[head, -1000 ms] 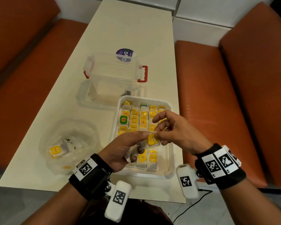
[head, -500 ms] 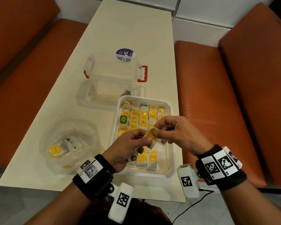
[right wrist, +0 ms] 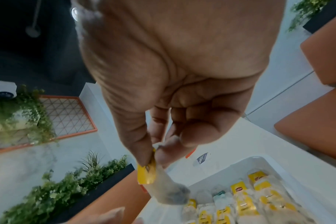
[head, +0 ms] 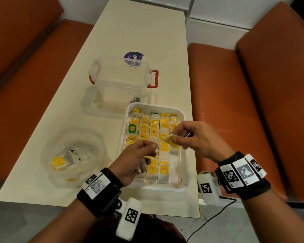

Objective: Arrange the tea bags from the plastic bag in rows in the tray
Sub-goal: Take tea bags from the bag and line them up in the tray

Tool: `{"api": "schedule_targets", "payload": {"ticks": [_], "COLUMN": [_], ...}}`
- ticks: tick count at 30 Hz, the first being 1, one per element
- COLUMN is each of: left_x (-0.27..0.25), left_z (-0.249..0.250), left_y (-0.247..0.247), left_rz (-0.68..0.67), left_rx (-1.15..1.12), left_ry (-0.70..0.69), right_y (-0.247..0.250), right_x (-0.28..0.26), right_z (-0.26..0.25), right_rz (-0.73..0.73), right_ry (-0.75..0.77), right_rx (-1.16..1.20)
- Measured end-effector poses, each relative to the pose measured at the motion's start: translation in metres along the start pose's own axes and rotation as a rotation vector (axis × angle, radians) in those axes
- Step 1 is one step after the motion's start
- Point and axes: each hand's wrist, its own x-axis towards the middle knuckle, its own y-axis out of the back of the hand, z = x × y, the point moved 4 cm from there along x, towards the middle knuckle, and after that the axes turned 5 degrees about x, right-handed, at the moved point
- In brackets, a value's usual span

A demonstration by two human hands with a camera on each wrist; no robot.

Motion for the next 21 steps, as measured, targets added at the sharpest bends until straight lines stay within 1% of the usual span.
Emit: {"api": "schedule_targets", "payload": {"ticks": [3,6,11,14,17,21], "left_x": [0.001,0.0,-0.001,-0.003,-0.005,-0.006], "left_z": [-0.002,-0.003,-0.006,-0.006,-0.005,-0.003], "left_y": [0.003,0.004,0.006,0.008,0.009,0.01], "left_rz": [0.003,-0.002,-0.014,-0.026,-0.043,-0.038], "left_rx": [-0.047,-0.074,-0.136,-0.209,-0.267,-0.282], "left_ry": [0.026,0.025,0.019,0.022,0.022,0.021], "right_y": [0.006,0.008,0.002,-0.008,-0.019,-0.027], "right_x": [0.005,0.009,0.01,0.01,0.011,0.021], "right_z": [0.011,0.023,0.04,0.051,0.06,0.069], "right_rz": [0.057,0.068,0.01,-0.063,-0.123,-0.123], "right_ry": [-0.017,-0.07,-0.135,-0.171,-0.203,-0.197], "right_rx": [-0.162,-0.288,-0.438,-0.572,-0.641,-0.748]}}
